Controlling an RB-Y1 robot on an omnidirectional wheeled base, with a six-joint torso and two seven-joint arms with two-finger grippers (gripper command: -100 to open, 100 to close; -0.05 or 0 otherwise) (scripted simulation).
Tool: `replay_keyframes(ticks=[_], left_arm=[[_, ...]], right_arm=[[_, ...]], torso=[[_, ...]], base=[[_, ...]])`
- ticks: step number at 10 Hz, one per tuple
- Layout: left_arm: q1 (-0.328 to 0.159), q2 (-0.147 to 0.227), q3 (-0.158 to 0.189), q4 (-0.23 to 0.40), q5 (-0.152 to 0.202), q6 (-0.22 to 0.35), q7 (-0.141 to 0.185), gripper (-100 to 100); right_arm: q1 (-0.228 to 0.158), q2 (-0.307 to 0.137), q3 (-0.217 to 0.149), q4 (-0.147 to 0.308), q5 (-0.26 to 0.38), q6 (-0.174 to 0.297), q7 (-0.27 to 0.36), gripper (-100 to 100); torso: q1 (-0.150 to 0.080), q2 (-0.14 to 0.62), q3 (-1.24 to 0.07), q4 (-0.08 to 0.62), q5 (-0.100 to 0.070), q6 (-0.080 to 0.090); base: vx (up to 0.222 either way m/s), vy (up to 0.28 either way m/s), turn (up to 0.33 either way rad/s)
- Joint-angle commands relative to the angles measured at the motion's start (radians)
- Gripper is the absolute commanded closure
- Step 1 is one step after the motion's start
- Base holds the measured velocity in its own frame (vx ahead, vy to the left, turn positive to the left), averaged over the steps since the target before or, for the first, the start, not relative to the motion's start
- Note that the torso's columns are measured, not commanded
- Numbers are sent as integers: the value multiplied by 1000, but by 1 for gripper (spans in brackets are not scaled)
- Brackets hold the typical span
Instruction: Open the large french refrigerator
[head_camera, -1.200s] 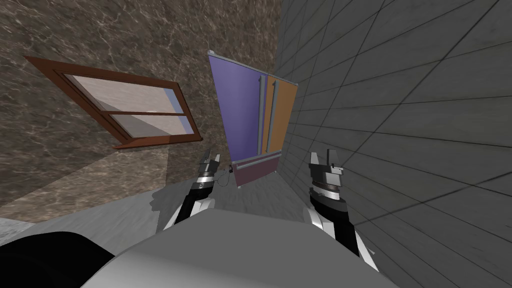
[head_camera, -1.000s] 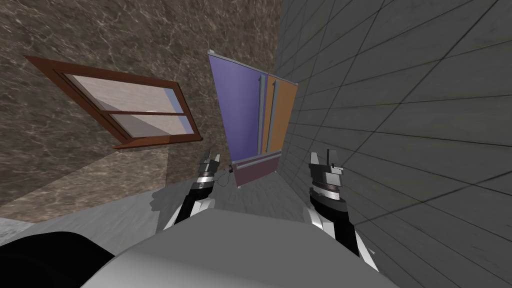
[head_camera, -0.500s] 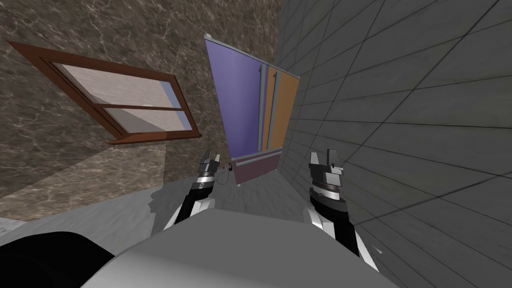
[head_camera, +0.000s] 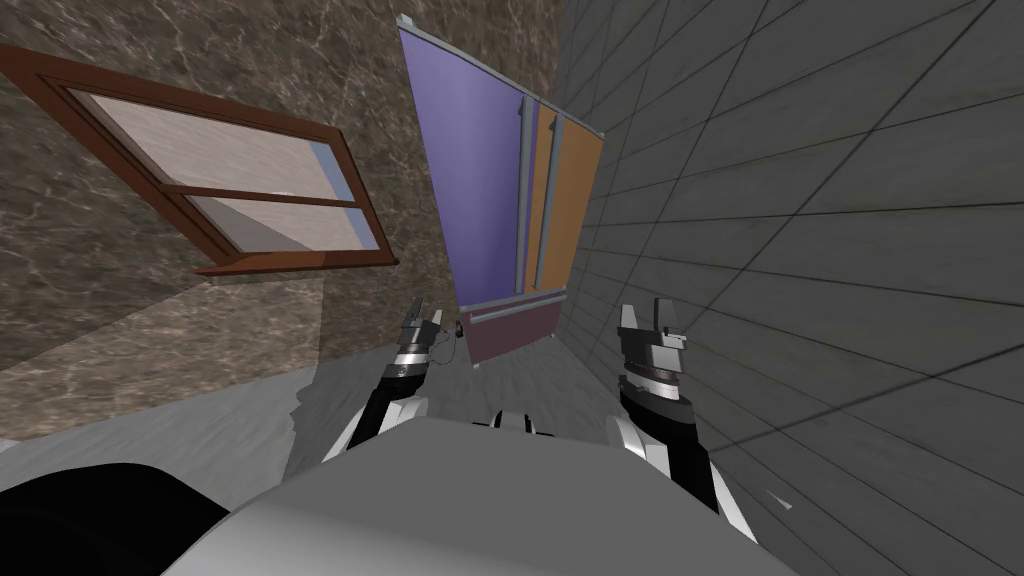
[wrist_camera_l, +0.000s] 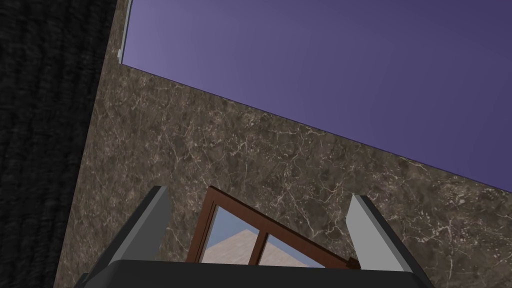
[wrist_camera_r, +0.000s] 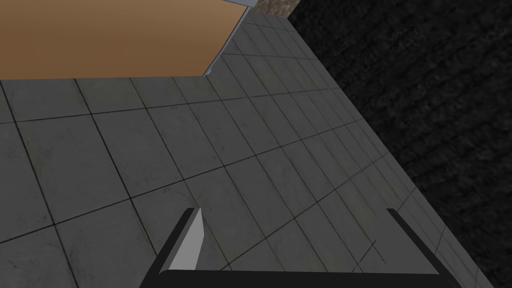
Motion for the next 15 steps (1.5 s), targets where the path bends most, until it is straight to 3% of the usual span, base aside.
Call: replay_keyframes(ticks=[1,5,8,15], left_arm=[[-20,49,-3,38,0,-10,17,-100],[-70,83,-11,139,1,-39,60,-100],[-100,89,-15,200,1,-56,85,-100],[-203,97,-31,410,3,-116,174,-100]], right_arm=[[0,0,0,0,0,0,0,0],[0,0,0,0,0,0,0,0],[0,0,0,0,0,0,0,0],[0,0,0,0,0,0,0,0]], torso=[[0,2,-5,3,0,0],[-1,3,-6,4,0,0],[1,5,-4,5,0,0],[1,4,-5,4,0,0]], base=[[60,-15,-4],[98,-33,-6],[100,-32,-6],[110,-36,-7]])
